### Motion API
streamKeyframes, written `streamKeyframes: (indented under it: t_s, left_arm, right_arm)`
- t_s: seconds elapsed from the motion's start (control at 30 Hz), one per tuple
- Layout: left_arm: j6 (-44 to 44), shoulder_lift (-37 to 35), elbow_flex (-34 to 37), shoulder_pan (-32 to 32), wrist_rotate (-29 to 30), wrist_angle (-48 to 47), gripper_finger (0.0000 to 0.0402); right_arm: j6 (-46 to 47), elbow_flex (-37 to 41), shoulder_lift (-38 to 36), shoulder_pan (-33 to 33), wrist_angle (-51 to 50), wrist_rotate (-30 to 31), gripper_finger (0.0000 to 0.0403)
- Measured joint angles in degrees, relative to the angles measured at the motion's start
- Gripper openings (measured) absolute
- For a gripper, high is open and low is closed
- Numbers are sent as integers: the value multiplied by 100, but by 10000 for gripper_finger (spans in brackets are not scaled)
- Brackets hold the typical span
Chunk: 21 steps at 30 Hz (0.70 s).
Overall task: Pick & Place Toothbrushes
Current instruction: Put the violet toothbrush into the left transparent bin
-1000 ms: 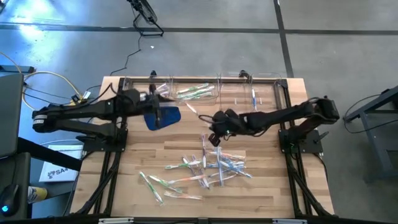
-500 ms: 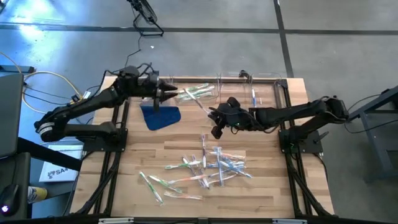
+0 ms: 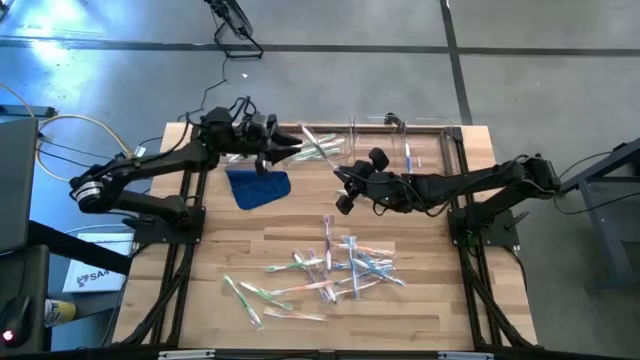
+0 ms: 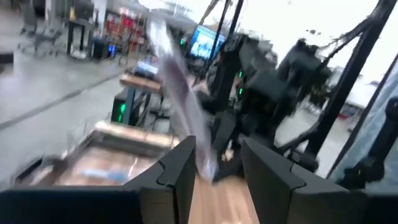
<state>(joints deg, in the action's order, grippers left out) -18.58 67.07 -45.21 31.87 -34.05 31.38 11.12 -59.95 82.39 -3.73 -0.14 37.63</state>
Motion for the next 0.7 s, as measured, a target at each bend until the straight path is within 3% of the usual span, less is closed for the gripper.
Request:
streamKeyframes:
  t_s: [0.7]
  left_arm:
    - [172,271,0,-391,824,529,127]
  right_arm:
    - [-90,0,0,0,102,-2,37]
